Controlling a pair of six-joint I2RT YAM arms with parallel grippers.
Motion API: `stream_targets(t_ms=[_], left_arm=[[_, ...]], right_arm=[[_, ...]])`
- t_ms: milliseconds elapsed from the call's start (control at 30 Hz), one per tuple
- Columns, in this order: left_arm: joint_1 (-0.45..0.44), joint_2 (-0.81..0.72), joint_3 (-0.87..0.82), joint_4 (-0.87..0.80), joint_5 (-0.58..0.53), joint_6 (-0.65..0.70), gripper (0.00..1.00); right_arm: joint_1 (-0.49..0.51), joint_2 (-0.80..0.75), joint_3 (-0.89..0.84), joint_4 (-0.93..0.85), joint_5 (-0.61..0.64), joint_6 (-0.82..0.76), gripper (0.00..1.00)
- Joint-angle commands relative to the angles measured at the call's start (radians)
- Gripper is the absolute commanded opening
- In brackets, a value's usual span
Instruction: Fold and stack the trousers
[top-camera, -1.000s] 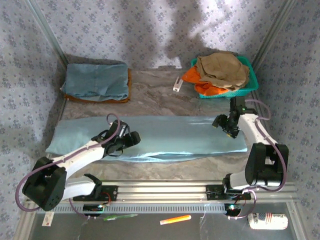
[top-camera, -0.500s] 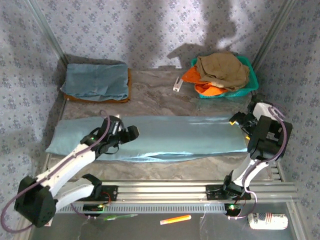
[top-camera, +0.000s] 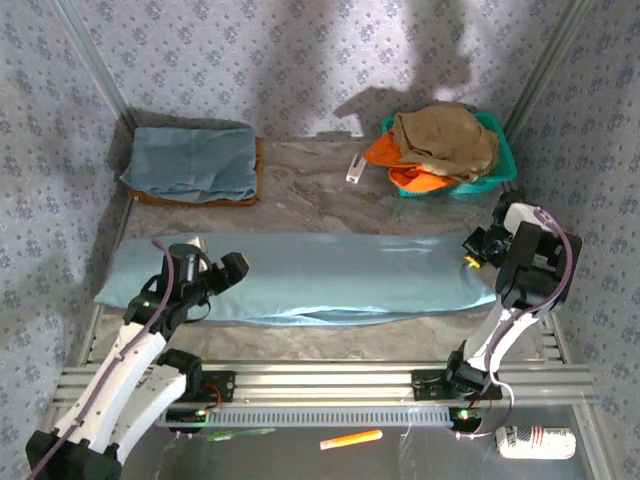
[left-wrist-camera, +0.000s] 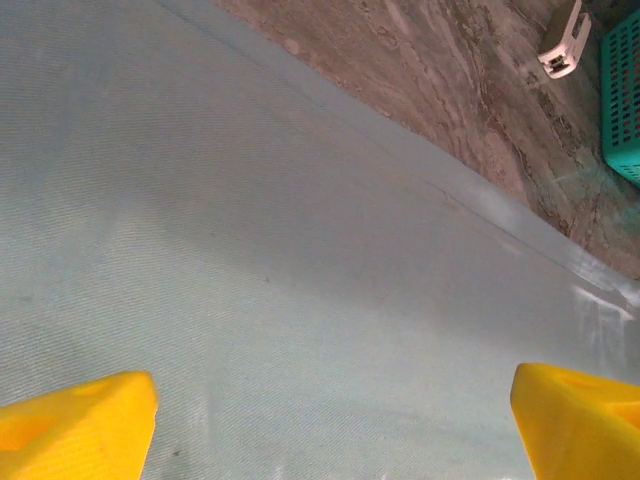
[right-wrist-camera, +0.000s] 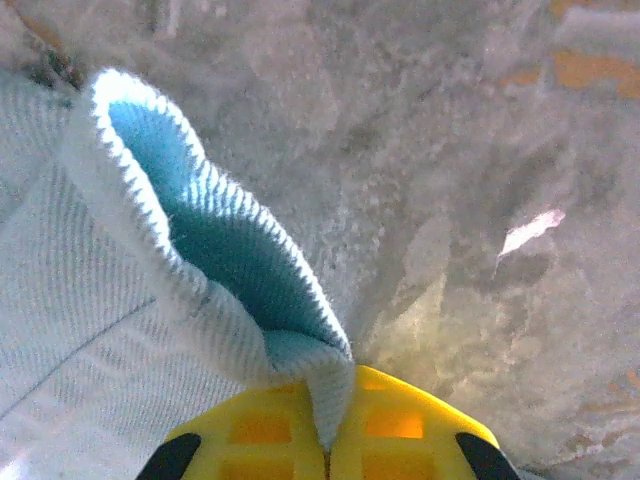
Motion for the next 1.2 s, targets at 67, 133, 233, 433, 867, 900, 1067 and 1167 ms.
stream_targets(t_ms=[67, 133, 233, 433, 867, 900, 1067, 1167], left_arm=[[0.023, -0.005, -0.011, -0.02, 0.067, 0.027, 0.91], [0.027, -0.006, -0.009, -0.019, 0.072, 0.032, 0.91], [0.034, -0.008, -0.006, -0.02, 0.075, 0.041, 0.91], [0.047, -0.009, 0.004, -0.032, 0.089, 0.057, 0.9], [0.075, -0.001, 0.032, -0.068, 0.095, 0.081, 0.9], [0.077, -0.001, 0.034, -0.069, 0.095, 0.084, 0.9], [0.082, 0.002, 0.043, -0.083, 0.096, 0.09, 0.9], [0.081, 0.002, 0.043, -0.086, 0.097, 0.091, 0.9]], right_arm=[[-0.007, -0.188, -0.029, -0.037, -0.113, 0.011, 0.0], [0.004, -0.273, -0.044, -0.043, -0.155, 0.02, 0.0], [0.047, -0.365, -0.06, -0.057, -0.192, 0.031, 0.0], [0.185, -0.484, -0.077, -0.079, -0.205, 0.086, 0.0], [0.818, -0.522, 0.017, -0.021, -0.039, 0.415, 0.0], [0.874, -0.5, 0.055, -0.001, -0.023, 0.451, 0.0], [1.047, -0.389, 0.104, 0.105, 0.086, 0.596, 0.0], [1.13, -0.302, 0.155, 0.142, 0.153, 0.675, 0.0]])
